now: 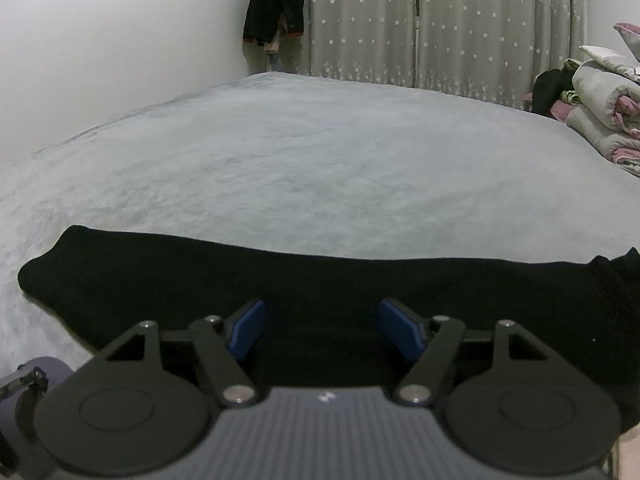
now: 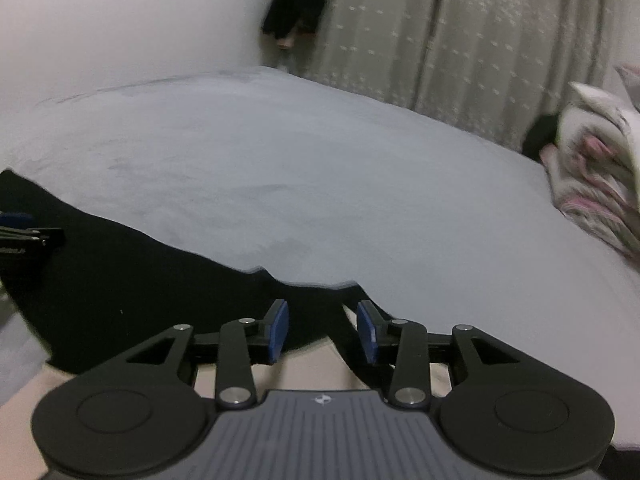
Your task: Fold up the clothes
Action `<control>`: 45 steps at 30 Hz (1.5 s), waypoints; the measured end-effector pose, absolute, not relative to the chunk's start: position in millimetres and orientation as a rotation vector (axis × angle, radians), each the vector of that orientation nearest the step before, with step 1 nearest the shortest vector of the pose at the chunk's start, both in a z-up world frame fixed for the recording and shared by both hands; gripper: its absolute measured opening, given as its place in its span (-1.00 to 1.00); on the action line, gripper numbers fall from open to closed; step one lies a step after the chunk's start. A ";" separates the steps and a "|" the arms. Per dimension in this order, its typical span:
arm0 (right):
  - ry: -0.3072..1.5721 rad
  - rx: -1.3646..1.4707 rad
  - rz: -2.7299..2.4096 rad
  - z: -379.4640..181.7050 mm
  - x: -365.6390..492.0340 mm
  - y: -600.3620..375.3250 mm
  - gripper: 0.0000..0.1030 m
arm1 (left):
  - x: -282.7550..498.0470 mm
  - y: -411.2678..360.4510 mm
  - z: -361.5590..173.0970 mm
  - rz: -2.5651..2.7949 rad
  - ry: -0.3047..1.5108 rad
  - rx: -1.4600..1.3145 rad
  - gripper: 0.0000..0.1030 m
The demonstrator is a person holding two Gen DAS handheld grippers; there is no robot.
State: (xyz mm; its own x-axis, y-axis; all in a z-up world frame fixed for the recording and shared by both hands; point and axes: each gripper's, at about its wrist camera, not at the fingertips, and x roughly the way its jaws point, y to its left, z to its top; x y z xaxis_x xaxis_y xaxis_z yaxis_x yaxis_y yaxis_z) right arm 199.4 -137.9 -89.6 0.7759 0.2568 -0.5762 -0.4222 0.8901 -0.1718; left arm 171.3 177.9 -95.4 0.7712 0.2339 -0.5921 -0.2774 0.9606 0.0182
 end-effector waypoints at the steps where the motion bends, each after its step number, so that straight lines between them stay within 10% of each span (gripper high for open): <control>1: 0.584 -0.288 0.359 -85.7 192.5 -146.4 -0.27 | 172.7 176.9 -95.7 0.283 0.634 -0.068 0.38; 18: 0.522 -0.115 0.180 -6.5 69.6 -292.0 0.16 | 154.2 157.9 -65.5 0.248 0.668 -0.088 0.84; 45: 0.472 0.309 -0.080 44.2 18.4 -404.1 0.46 | 60.8 90.0 -3.5 0.016 0.781 -0.229 0.99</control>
State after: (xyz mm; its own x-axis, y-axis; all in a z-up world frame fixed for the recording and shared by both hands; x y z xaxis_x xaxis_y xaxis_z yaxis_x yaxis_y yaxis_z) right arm 18.4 -404.1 44.2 0.8884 -0.0046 -0.4591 0.1464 0.9506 0.2738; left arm 60.8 90.0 -3.5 0.7112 -0.0706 -0.6995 -0.0984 0.9751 -0.1985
